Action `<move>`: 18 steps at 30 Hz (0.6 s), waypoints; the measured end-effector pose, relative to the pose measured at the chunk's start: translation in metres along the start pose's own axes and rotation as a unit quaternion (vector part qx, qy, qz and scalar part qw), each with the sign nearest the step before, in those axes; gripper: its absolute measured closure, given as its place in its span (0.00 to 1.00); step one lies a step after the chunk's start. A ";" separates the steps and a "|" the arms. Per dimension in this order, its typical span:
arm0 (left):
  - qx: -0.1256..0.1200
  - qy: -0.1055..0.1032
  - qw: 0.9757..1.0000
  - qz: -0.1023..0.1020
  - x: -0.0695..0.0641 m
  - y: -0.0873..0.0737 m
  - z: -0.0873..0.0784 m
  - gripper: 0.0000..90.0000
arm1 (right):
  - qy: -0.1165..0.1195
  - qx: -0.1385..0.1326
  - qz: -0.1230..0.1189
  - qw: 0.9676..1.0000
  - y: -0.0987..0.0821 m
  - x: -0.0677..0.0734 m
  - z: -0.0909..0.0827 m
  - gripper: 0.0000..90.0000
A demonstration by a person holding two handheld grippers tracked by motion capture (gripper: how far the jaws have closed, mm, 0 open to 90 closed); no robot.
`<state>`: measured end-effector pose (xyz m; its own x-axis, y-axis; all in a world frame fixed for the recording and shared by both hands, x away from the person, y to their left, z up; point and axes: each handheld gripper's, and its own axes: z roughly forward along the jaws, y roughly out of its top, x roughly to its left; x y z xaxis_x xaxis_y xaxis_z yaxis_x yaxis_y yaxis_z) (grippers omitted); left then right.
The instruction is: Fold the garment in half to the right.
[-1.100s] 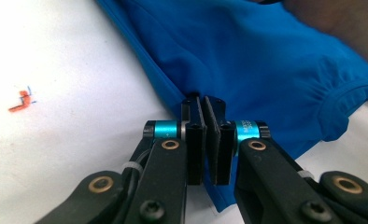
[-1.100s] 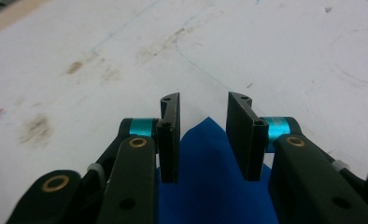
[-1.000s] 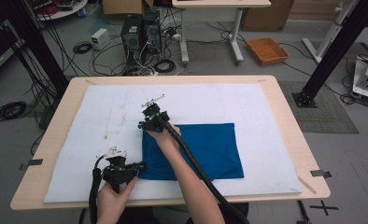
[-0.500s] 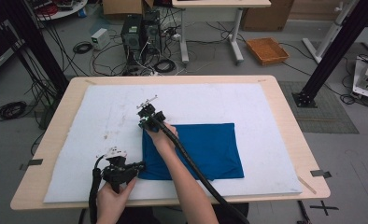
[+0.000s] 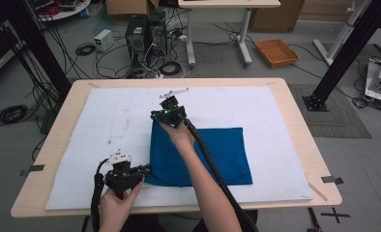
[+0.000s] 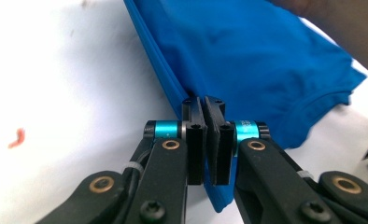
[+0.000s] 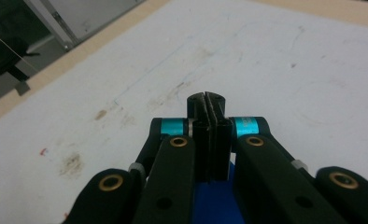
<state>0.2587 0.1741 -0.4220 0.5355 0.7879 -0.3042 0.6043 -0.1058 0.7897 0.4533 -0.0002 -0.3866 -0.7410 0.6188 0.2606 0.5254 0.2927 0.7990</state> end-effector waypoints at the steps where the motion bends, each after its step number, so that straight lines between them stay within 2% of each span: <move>1: -0.003 0.001 1.000 0.009 -0.005 0.003 -0.001 0.97 | 0.002 -0.006 -0.002 1.000 0.001 -0.002 -0.006 1.00; 4: -0.015 -0.010 1.000 0.024 -0.020 0.013 -0.002 0.97 | 0.002 -0.015 -0.005 1.000 0.004 -0.009 -0.025 1.00; 8: -0.021 -0.056 0.998 0.020 -0.040 0.028 0.008 0.97 | 0.001 -0.025 -0.017 1.000 0.007 -0.020 -0.050 1.00; 13: -0.017 -0.109 0.994 0.001 -0.064 0.039 0.041 0.97 | -0.027 -0.022 -0.055 0.998 0.003 -0.038 -0.083 1.00; 15: -0.012 -0.119 0.993 0.008 -0.074 0.042 0.058 0.97 | -0.035 -0.018 -0.065 0.997 0.000 -0.048 -0.095 1.00; 18: -0.007 -0.130 0.991 0.014 -0.091 0.044 0.080 0.97 | -0.039 -0.021 -0.063 0.997 -0.008 -0.065 -0.114 1.00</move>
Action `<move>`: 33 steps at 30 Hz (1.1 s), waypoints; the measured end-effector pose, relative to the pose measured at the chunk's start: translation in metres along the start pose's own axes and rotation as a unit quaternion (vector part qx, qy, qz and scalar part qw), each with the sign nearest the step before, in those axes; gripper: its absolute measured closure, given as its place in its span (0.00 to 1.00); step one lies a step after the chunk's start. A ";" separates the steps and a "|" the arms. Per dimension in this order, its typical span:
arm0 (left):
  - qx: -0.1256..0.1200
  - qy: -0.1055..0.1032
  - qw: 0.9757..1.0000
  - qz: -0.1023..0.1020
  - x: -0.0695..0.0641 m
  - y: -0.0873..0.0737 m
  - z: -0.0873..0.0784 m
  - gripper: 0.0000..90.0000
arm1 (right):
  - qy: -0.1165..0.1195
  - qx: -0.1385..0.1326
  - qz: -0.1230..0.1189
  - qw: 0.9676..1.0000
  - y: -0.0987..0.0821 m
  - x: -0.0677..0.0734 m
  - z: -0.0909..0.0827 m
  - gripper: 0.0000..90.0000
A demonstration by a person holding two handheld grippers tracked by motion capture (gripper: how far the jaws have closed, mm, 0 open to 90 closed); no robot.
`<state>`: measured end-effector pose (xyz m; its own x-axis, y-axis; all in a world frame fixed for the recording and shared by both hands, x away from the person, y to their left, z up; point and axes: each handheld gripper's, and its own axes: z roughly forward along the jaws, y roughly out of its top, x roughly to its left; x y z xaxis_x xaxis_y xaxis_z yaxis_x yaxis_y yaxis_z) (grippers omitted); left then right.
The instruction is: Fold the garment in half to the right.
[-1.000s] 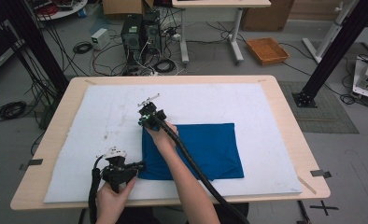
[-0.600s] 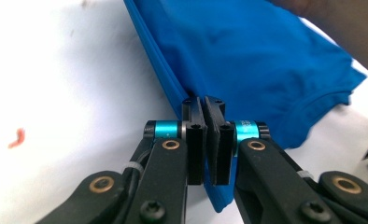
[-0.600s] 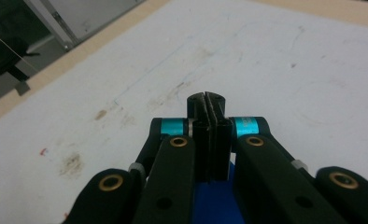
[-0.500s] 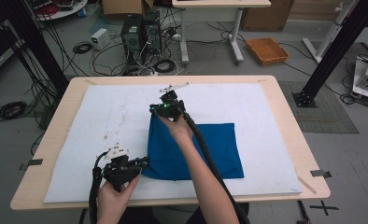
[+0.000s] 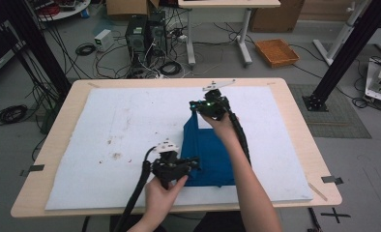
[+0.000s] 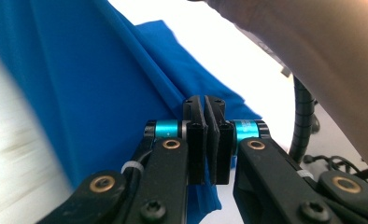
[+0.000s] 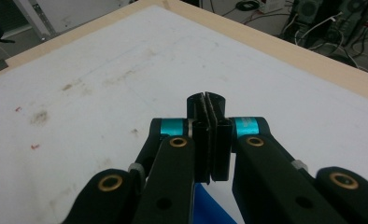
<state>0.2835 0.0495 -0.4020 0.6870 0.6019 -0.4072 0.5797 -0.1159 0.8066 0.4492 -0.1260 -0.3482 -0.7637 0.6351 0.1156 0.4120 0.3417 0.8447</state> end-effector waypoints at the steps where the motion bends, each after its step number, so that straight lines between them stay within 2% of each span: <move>1: 0.002 -0.003 1.000 0.002 -0.003 0.000 0.007 0.97 | -0.002 0.000 -0.001 1.000 -0.004 -0.006 -0.005 1.00; 10: 0.020 -0.014 1.000 0.012 -0.028 0.003 0.060 0.97 | -0.028 0.014 0.008 0.999 -0.033 -0.045 -0.042 1.00; 15: 0.031 -0.016 0.999 0.008 -0.036 0.003 0.087 0.97 | -0.048 0.044 0.003 0.998 -0.046 -0.060 -0.049 1.00; 19: 0.037 -0.019 0.999 0.005 -0.038 0.003 0.105 0.97 | -0.064 0.062 -0.010 0.996 -0.050 -0.065 -0.051 1.00; 24: 0.043 -0.026 0.999 0.007 -0.043 0.002 0.117 0.97 | -0.099 0.097 -0.025 0.990 -0.056 -0.070 -0.054 1.00; 31: 0.042 -0.033 0.999 0.009 -0.046 0.003 0.121 0.97 | -0.113 0.108 -0.023 0.987 -0.060 -0.076 -0.060 1.00; 32: 0.041 -0.035 0.998 0.013 -0.046 0.003 0.123 0.97 | -0.118 0.112 -0.025 0.986 -0.061 -0.076 -0.060 1.00; 33: 0.040 -0.036 0.998 0.015 -0.046 0.003 0.124 0.97 | -0.131 0.121 -0.029 0.983 -0.062 -0.077 -0.059 1.00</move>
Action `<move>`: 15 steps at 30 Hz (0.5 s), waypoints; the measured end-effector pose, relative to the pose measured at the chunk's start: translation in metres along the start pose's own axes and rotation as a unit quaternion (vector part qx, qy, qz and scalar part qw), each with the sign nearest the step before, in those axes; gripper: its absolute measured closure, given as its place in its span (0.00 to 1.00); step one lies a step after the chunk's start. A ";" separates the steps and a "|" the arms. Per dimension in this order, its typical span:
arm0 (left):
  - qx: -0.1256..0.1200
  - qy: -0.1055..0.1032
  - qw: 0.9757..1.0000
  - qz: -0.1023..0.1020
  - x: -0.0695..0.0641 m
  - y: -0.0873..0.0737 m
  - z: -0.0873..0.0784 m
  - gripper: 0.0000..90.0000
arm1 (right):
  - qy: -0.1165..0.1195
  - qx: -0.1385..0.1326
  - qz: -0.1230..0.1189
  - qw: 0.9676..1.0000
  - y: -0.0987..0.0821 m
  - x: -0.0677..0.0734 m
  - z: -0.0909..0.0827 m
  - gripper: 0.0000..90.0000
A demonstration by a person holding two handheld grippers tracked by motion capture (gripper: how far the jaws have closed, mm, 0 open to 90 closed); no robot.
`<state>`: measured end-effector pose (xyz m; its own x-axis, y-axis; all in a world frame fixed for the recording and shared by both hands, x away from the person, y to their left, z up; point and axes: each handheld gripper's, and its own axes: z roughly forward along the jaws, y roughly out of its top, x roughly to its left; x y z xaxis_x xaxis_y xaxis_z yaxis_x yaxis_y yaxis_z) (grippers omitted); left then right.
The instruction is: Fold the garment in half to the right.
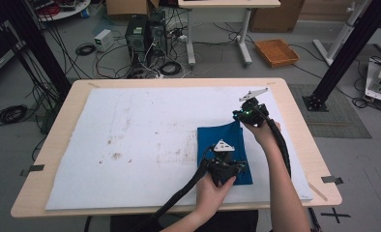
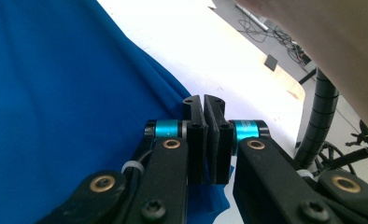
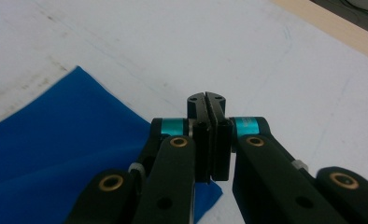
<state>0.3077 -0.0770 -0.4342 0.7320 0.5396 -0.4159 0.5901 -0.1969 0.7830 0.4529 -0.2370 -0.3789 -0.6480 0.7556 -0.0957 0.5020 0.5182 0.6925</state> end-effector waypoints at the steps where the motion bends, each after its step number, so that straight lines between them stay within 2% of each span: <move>1: -0.008 -0.012 1.000 0.001 0.000 0.000 0.001 0.96 | -0.009 0.002 -0.003 1.000 -0.001 0.000 0.001 1.00; 2: -0.013 -0.022 1.000 0.003 0.000 0.000 0.002 0.89 | -0.017 0.002 -0.002 1.000 -0.003 0.001 0.001 0.98; 4: -0.016 -0.029 0.999 0.005 -0.001 -0.001 0.001 0.73 | -0.037 0.000 0.012 0.999 -0.008 -0.001 0.001 0.92; 7: -0.027 -0.028 0.999 0.025 -0.003 -0.001 -0.004 0.61 | -0.049 -0.015 0.048 0.998 -0.018 -0.007 -0.005 0.84; 9: -0.038 -0.026 0.998 0.035 -0.004 0.001 -0.012 0.59 | -0.049 -0.016 0.068 0.996 -0.023 -0.010 -0.012 0.78; 12: -0.058 -0.016 0.997 0.047 -0.001 0.006 -0.031 0.57 | -0.044 -0.063 0.100 0.992 -0.036 -0.008 -0.032 0.74; 15: -0.073 0.002 0.995 0.066 0.006 0.010 -0.056 0.55 | -0.019 -0.092 0.126 0.988 -0.055 0.000 -0.049 0.71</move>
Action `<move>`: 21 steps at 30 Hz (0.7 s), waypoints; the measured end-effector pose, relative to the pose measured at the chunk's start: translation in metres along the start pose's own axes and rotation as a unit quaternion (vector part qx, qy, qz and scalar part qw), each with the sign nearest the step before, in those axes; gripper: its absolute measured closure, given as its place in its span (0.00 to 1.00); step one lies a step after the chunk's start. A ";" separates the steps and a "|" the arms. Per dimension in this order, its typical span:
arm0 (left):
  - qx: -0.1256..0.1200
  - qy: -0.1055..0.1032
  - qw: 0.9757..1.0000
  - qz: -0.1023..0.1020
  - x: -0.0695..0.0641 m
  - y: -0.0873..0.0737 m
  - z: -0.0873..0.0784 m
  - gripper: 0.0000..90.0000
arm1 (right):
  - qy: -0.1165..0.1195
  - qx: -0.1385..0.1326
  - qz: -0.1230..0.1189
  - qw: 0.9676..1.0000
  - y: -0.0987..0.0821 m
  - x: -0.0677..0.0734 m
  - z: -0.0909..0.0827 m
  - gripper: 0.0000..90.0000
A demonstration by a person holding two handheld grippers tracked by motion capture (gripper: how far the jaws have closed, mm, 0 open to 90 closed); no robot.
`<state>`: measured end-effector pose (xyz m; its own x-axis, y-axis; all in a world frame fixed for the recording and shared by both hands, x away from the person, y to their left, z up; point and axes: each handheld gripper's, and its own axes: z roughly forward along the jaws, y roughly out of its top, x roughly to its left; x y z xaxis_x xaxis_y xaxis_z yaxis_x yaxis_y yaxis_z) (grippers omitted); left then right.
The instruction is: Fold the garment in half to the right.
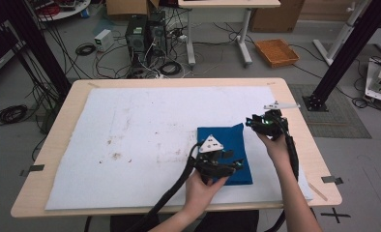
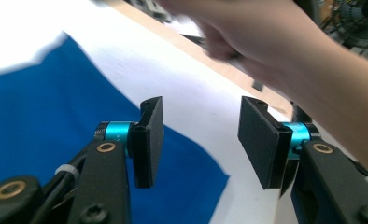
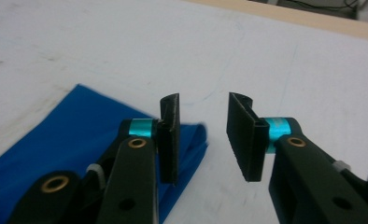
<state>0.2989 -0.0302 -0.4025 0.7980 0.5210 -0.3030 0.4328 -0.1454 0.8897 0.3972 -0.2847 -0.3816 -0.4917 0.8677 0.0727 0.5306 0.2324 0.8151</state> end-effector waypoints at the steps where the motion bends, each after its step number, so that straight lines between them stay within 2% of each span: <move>1: -0.007 0.007 1.000 0.007 0.003 0.002 -0.009 0.55 | 0.006 -0.008 0.007 1.000 -0.007 0.003 -0.008 0.71; 4: -0.016 0.029 0.999 0.020 0.015 0.005 -0.039 0.55 | 0.034 -0.032 0.024 0.999 -0.034 0.013 -0.029 0.71; 7: -0.022 0.049 0.998 0.022 0.030 0.004 -0.069 0.55 | 0.055 -0.024 0.023 0.998 -0.063 0.028 -0.046 0.71; 11: -0.021 0.080 0.996 0.020 0.050 -0.002 -0.109 0.54 | 0.086 -0.008 0.042 0.995 -0.096 0.041 -0.064 0.72; 14: -0.021 0.098 0.995 0.011 0.061 -0.010 -0.134 0.54 | 0.105 0.008 0.064 0.992 -0.112 0.048 -0.067 0.72; 18: -0.027 0.112 0.993 0.002 0.072 -0.022 -0.160 0.54 | 0.111 0.023 0.066 0.991 -0.124 0.056 -0.062 0.74; 19: -0.029 0.115 0.993 -0.002 0.074 -0.025 -0.165 0.54 | 0.110 0.027 0.065 0.991 -0.126 0.057 -0.061 0.77; 21: -0.029 0.117 0.993 -0.012 0.079 -0.029 -0.171 0.53 | 0.108 0.036 0.057 0.992 -0.128 0.058 -0.058 0.90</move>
<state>0.2777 0.1592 -0.3933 0.6661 0.7055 -0.2421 0.4192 -0.0856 0.9039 0.2608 -0.2892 -0.4487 -0.5578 0.7779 0.2893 0.6348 0.1752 0.7526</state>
